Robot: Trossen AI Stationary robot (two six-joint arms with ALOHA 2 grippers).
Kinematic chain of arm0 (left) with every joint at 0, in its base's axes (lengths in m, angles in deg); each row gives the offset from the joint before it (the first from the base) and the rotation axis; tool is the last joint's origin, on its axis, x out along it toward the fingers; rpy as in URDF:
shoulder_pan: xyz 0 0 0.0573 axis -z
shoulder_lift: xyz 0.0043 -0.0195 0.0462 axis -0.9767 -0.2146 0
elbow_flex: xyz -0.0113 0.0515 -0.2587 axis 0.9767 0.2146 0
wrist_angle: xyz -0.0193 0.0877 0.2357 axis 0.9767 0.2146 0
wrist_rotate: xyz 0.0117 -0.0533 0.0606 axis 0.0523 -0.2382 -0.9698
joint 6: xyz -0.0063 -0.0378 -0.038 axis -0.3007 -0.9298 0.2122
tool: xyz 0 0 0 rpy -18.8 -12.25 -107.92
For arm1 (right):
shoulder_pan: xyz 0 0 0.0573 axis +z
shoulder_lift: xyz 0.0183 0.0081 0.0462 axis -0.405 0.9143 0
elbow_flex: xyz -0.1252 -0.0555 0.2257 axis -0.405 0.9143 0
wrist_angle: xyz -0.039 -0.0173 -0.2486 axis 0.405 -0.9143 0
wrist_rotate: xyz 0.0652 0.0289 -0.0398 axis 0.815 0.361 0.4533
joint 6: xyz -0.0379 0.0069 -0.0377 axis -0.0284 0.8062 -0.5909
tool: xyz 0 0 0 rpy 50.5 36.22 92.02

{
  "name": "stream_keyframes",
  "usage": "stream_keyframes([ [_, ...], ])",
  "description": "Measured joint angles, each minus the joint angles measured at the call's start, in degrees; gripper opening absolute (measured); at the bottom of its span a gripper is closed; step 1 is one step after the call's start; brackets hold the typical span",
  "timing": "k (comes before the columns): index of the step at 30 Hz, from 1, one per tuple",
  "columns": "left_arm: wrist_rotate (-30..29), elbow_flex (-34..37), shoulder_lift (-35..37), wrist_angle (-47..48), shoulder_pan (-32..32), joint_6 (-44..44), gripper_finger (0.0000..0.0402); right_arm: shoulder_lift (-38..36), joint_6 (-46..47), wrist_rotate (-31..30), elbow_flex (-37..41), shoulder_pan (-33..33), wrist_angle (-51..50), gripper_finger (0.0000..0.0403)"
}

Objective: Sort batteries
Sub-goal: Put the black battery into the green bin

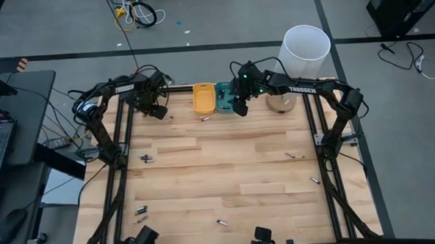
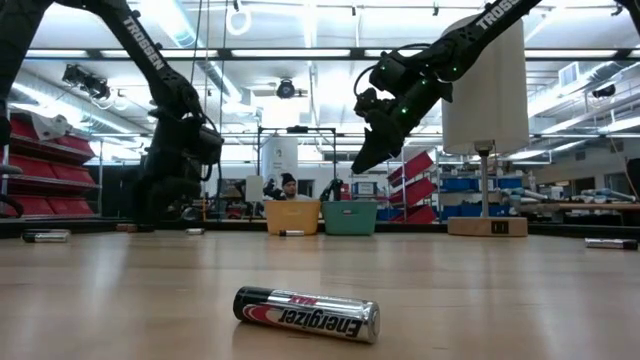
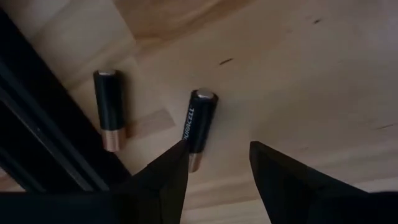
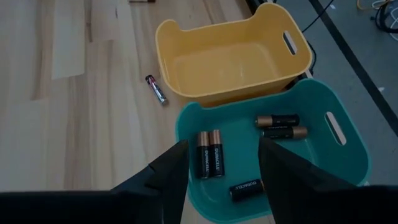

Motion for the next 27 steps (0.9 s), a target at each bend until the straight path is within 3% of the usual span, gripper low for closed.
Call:
stream_keyframes([
  [14,0.5,0.9,-0.2,-4.5,0.4,-2.5,0.0162,0.0,0.5,0.2,0.0,0.1,-3.7,0.0178],
  [24,-0.5,1.3,-1.2,-6.0,2.7,-3.4,0.0121,0.0,1.1,0.3,0.0,0.2,-4.9,0.0176],
  [27,0.1,1.4,-1.3,-6.0,3.4,-3.5,0.0091,0.0,1.1,0.3,0.0,0.2,-5.2,0.0171],
])
